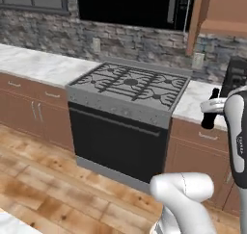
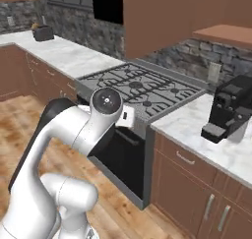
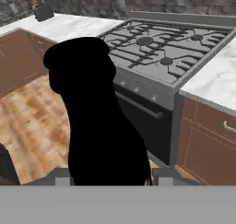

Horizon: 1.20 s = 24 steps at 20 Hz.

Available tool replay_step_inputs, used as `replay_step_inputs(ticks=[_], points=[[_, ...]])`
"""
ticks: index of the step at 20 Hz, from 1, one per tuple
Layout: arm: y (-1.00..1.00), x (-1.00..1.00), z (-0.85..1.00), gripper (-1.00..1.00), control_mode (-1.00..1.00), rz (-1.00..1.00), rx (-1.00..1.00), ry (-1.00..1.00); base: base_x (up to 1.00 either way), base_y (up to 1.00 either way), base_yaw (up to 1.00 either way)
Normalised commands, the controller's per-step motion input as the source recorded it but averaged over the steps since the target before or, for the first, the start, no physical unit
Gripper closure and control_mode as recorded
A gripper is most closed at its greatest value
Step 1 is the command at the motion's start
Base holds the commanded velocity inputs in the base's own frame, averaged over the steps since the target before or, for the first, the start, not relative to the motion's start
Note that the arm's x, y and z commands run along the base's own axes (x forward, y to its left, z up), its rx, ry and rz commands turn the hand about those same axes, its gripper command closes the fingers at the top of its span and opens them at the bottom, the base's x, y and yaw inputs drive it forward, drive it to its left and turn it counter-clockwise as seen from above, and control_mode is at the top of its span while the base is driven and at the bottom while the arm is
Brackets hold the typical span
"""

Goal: Sort all alcoholic drinks to one cabinet, and non-alcoholic drinks to the other.

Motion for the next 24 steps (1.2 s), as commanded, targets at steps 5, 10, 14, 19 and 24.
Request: replay_step_inputs(ticks=[5,10,14,19,24], points=[[0.0,0.0,0.0,1.0,1.0,0.0,0.0,0.0,-0.16,0.0,1.0],[0.0,0.0,0.0,1.0,1.0,0.0,0.0,0.0,-0.03,0.0,0.96],[0.0,0.0,0.0,1.0,1.0,0.0,0.0,0.0,0.64,-0.05,0.73],[0.0,0.0,0.0,1.0,1.0,0.0,0.0,0.0,0.97,-0.31,0.39],[0.0,0.0,0.0,1.0,1.0,0.0,0.0,0.0,1.0,-0.54,0.2]])
